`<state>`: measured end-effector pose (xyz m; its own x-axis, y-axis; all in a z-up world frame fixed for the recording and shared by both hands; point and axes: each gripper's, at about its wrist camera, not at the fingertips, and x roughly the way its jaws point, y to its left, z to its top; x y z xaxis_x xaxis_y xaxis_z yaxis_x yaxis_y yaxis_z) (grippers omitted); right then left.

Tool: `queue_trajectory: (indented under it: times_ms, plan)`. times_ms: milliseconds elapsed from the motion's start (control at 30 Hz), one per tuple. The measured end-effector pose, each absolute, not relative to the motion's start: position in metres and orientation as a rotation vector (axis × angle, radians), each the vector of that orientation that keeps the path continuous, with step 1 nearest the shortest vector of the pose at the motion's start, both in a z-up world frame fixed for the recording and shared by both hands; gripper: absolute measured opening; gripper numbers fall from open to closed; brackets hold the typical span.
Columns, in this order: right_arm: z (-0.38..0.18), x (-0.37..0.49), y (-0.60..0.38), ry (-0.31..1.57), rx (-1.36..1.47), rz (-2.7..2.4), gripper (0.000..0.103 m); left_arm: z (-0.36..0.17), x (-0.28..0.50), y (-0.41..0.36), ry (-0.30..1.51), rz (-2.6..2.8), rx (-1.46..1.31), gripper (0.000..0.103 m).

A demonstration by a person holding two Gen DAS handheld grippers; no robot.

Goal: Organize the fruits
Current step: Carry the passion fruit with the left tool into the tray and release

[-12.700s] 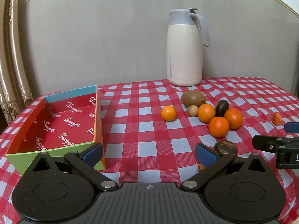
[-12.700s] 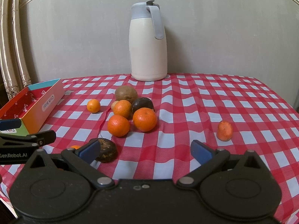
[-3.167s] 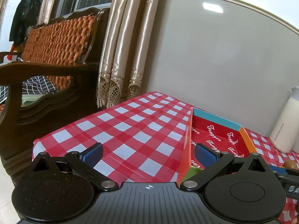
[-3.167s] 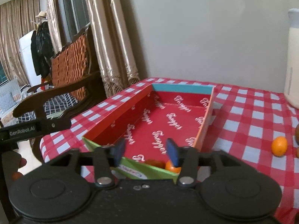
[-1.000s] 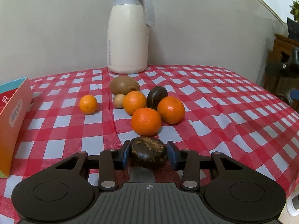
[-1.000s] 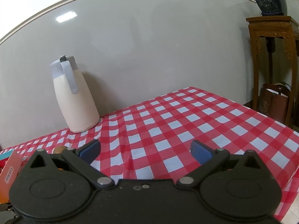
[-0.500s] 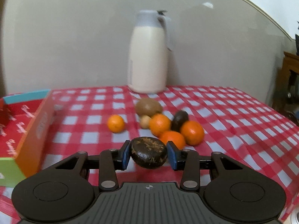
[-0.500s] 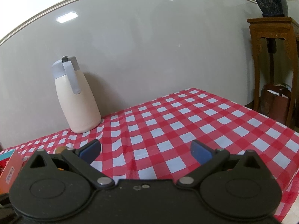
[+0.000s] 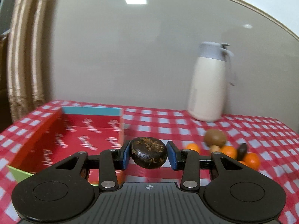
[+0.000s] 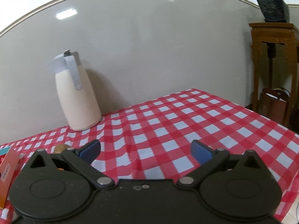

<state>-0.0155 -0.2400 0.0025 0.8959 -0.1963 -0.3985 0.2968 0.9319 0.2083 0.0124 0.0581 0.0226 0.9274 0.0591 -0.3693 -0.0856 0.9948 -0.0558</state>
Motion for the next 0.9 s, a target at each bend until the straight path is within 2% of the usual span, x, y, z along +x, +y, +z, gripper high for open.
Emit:
queue_trajectory:
  times_ms: [467, 733, 900]
  plan:
    - [0.002, 0.007, -0.195, 0.422, 0.235, -0.134, 0.103, 0.012, 0.019, 0.147, 0.459, 0.322, -0.164, 0.041]
    - [0.0, 0.015, -0.167, 0.443, 0.186, 0.003, 0.103, 0.004, 0.021, 0.169, 0.504, 0.373, -0.206, 0.042]
    - [-0.001, 0.022, -0.148, 0.469, 0.148, 0.089, 0.097, 0.005, 0.017, 0.175, 0.497, 0.381, -0.223, 0.042]
